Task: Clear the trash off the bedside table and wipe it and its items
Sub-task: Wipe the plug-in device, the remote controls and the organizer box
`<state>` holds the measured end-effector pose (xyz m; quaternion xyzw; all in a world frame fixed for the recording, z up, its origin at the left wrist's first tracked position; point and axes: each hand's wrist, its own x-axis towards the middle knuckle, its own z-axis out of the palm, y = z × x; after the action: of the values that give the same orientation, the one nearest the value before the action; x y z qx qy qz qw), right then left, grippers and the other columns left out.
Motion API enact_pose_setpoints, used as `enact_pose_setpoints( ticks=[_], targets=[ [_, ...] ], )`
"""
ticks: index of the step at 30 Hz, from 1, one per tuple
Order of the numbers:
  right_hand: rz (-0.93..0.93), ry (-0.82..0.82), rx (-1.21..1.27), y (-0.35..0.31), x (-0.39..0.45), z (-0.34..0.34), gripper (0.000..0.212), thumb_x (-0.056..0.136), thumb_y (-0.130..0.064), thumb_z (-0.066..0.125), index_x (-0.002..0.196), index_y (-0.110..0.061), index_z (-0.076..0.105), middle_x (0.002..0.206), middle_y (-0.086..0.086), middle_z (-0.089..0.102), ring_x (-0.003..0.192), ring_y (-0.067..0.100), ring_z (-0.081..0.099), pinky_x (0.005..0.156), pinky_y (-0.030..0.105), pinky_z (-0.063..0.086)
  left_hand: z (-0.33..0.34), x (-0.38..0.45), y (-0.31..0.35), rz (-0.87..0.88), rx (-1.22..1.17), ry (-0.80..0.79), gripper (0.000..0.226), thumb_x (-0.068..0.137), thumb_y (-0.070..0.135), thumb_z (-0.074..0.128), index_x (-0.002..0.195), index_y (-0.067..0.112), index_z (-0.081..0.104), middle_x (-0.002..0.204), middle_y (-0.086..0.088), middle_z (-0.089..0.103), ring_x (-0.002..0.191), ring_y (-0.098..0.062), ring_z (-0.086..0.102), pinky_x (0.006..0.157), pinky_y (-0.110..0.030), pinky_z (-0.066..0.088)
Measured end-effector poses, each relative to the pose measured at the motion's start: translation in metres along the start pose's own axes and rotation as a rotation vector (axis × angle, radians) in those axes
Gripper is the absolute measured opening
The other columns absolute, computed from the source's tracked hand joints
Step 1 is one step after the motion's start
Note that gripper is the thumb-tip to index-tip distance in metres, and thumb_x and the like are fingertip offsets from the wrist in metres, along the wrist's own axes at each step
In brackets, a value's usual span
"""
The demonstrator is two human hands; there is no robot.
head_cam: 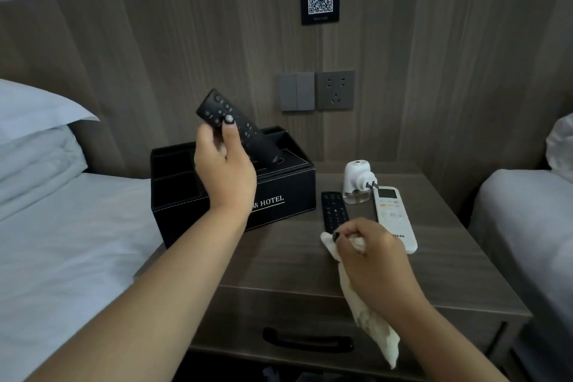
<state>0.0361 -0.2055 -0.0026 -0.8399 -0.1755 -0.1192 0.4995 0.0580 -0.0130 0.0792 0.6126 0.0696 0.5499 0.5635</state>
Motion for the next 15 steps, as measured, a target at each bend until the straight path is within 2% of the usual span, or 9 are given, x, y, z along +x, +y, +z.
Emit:
enact_pose_setpoints(
  ticks=[2,4,6,8,10,12,13,15],
  targets=[
    [0.069,0.002,0.159,-0.007,-0.001,0.003,0.007,0.09,-0.02,0.062,0.089,-0.027,0.065,0.076,-0.009,0.067,0.074,0.001,0.062,0.06,0.007,0.044,-0.015,-0.017,0.009,-0.071,-0.142,-0.011,0.016,0.1,0.03,0.05,0.107,0.02,0.06,0.1,0.005,0.07,0.098,-0.004,0.068,0.079,-0.036,0.06],
    [0.237,-0.056,0.426,-0.018,-0.002,0.004,0.005,0.087,-0.032,0.066,0.092,-0.031,0.068,0.075,-0.01,0.07,0.067,0.002,0.066,0.052,0.011,0.046,-0.031,-0.039,0.009,-0.176,-0.235,-0.017,0.016,0.1,0.033,0.05,0.106,0.023,0.061,0.106,0.003,0.072,0.103,-0.009,0.068,0.073,-0.032,0.06],
    [0.362,-0.193,0.575,-0.027,-0.004,0.002,0.022,0.077,-0.047,0.07,0.093,-0.032,0.072,0.08,-0.007,0.073,0.068,0.007,0.07,0.054,0.016,0.048,-0.044,-0.064,0.006,-0.303,-0.286,-0.008,0.017,0.099,0.037,0.05,0.104,0.027,0.063,0.107,0.003,0.073,0.103,-0.012,0.069,0.072,-0.034,0.061],
    [0.414,-0.326,0.603,-0.032,-0.008,0.002,0.033,0.069,-0.053,0.069,0.093,-0.031,0.074,0.083,-0.001,0.075,0.068,0.01,0.07,0.054,0.018,0.049,-0.052,-0.085,0.001,-0.447,-0.368,-0.015,0.026,0.094,0.042,0.052,0.109,0.024,0.064,0.107,-0.001,0.073,0.102,-0.016,0.07,0.073,-0.036,0.061],
    [0.451,-0.387,0.604,-0.033,-0.012,0.004,0.021,0.079,-0.044,0.067,0.088,-0.028,0.076,0.076,0.002,0.074,0.061,0.01,0.066,0.051,0.017,0.047,-0.058,-0.096,-0.005,-0.567,-0.404,-0.057,0.029,0.094,0.041,0.051,0.11,0.02,0.064,0.105,-0.003,0.074,0.1,-0.019,0.071,0.072,-0.035,0.06],
    [0.474,-0.402,0.596,-0.029,-0.012,0.007,0.02,0.086,-0.037,0.064,0.081,-0.023,0.076,0.068,0.003,0.07,0.054,0.008,0.062,0.047,0.017,0.045,-0.061,-0.1,-0.009,-0.65,-0.409,-0.14,0.027,0.099,0.036,0.046,0.11,0.018,0.063,0.103,-0.004,0.075,0.099,-0.021,0.071,0.072,-0.033,0.058],
    [0.481,-0.41,0.588,-0.026,-0.012,0.008,0.022,0.085,-0.038,0.065,0.077,-0.021,0.076,0.065,0.004,0.068,0.052,0.008,0.06,0.046,0.017,0.044,-0.062,-0.101,-0.01,-0.67,-0.419,-0.185,0.027,0.101,0.034,0.043,0.112,0.017,0.062,0.105,-0.004,0.075,0.099,-0.021,0.071,0.072,-0.033,0.059],
    [0.488,-0.45,0.593,-0.022,-0.011,0.006,0.03,0.07,-0.048,0.069,0.072,-0.019,0.076,0.063,0.004,0.068,0.052,0.009,0.061,0.047,0.019,0.044,-0.063,-0.102,-0.01,-0.658,-0.439,-0.278,0.03,0.103,0.031,0.039,0.117,0.015,0.06,0.109,-0.005,0.074,0.101,-0.022,0.071,0.075,-0.034,0.06]
  ],
)
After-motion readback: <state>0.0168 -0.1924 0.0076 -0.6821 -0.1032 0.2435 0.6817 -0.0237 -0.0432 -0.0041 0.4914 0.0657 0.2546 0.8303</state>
